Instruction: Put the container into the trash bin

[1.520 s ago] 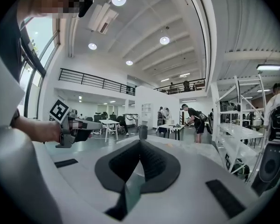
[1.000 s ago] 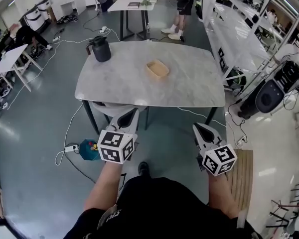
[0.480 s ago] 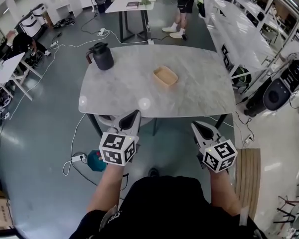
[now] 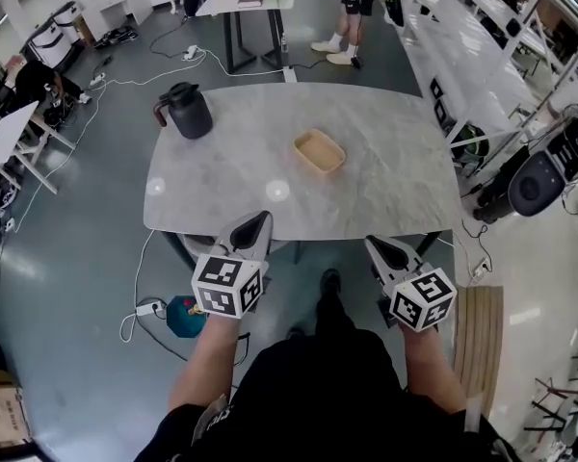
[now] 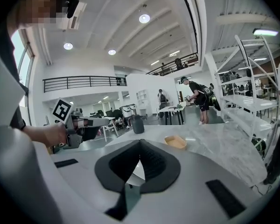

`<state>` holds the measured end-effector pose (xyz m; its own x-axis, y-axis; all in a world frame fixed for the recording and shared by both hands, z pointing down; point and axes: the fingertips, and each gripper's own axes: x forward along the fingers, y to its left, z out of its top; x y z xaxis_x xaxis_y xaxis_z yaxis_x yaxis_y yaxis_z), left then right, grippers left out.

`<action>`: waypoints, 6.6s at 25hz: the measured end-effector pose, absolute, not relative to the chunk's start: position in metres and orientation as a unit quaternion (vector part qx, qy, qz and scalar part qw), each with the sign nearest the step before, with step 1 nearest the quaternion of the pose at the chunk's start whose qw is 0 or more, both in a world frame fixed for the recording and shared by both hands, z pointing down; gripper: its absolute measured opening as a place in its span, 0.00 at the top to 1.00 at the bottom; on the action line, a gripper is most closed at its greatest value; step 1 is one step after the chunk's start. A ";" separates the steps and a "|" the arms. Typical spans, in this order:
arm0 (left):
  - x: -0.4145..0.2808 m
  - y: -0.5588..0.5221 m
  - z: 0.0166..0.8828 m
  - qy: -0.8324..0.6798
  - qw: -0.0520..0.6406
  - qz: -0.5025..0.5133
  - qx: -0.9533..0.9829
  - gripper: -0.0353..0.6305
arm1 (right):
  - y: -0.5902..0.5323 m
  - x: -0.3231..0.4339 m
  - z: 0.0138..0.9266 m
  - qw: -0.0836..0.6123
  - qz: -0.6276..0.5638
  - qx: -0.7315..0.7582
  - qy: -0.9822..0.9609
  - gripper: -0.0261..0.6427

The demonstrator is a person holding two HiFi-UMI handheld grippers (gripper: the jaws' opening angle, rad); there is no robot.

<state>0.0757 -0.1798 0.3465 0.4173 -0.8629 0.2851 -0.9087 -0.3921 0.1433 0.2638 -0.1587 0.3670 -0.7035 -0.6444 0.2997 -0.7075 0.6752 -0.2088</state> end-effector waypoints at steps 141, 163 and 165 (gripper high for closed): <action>-0.063 -0.196 0.439 -0.632 0.177 0.283 0.699 0.91 | -0.272 0.062 0.455 0.175 0.200 0.066 -0.962 0.97; -0.258 0.131 0.449 -0.773 0.230 0.209 0.553 0.91 | 0.000 -0.174 0.446 0.240 0.111 -0.147 -0.953 0.97; -0.266 0.134 0.453 -0.783 0.241 0.198 0.538 0.91 | -0.004 -0.184 0.454 0.255 0.107 -0.158 -0.948 0.97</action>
